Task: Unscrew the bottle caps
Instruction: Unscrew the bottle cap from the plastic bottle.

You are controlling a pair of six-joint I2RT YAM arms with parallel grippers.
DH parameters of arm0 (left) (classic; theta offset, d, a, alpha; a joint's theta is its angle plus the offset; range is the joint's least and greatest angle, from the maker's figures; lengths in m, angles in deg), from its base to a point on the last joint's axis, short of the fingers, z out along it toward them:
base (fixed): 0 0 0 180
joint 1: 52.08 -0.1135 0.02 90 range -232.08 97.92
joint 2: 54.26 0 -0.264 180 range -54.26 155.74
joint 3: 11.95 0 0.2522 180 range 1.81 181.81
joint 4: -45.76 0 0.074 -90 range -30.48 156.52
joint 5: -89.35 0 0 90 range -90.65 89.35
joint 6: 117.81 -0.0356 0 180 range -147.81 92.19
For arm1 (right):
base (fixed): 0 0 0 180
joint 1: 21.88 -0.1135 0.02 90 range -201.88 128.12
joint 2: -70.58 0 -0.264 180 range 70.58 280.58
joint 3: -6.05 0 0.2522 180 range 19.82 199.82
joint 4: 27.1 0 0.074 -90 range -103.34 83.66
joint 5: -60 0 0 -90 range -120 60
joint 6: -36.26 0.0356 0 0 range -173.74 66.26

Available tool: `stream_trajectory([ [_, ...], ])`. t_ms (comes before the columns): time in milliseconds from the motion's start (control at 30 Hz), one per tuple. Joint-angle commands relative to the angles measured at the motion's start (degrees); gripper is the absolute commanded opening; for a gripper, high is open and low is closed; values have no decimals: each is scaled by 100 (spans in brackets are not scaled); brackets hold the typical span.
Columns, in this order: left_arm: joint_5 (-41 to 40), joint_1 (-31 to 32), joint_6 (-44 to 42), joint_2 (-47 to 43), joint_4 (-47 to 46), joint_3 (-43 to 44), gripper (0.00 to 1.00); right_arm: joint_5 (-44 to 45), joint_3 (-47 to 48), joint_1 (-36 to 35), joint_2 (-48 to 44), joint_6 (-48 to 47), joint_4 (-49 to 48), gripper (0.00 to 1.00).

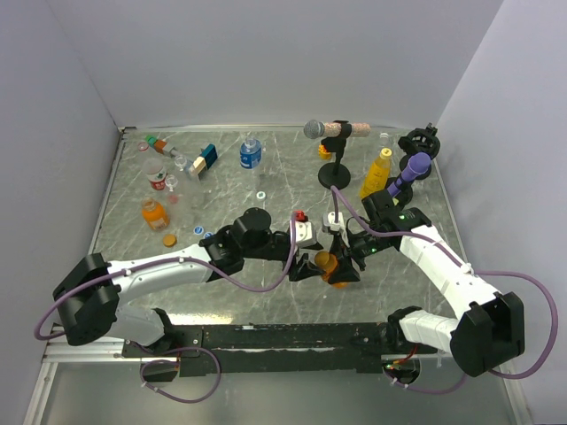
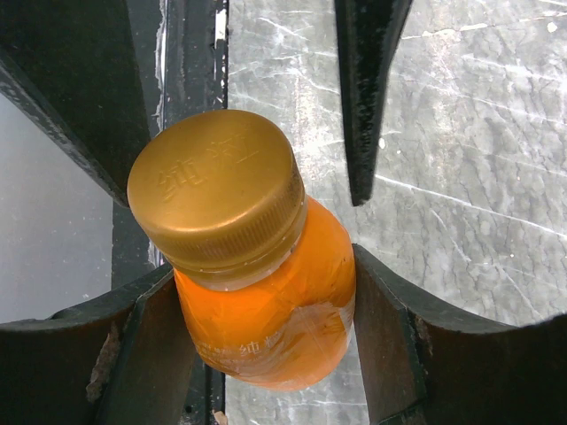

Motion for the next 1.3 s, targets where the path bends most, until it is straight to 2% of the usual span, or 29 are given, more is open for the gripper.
stream_trajectory([
  [0, 176, -8, 146, 18, -337, 233, 67, -189, 100, -7, 3, -142, -121, 8],
  [333, 167, -8, 243, 36, -451, 242, 67, -189, 100, -16, 3, -142, -121, 8],
  [533, 176, -8, 252, 44, -434, 268, 64, -189, 109, -16, 21, -134, -129, 8],
  [733, 193, 1, 270, 115, -302, 338, 41, -181, 109, -25, 29, -133, -121, 8],
  [800, 211, -8, 270, 124, -250, 347, 27, -181, 118, -16, 21, -133, -121, 8],
  [867, 176, -8, 585, 89, -144, 347, 10, -181, 109, -16, 21, -125, -130, 8],
  [933, -17, -8, 848, -17, -39, 269, 1, -172, 118, -16, -6, -116, -138, 8],
  [1100, -868, -8, 1910, -684, -108, -381, 1, -180, 135, -16, -32, -81, -147, 8],
  [1267, -1861, 1, 3790, -1326, 13, -839, 1, -216, 144, -16, -15, -81, -138, 8],
])
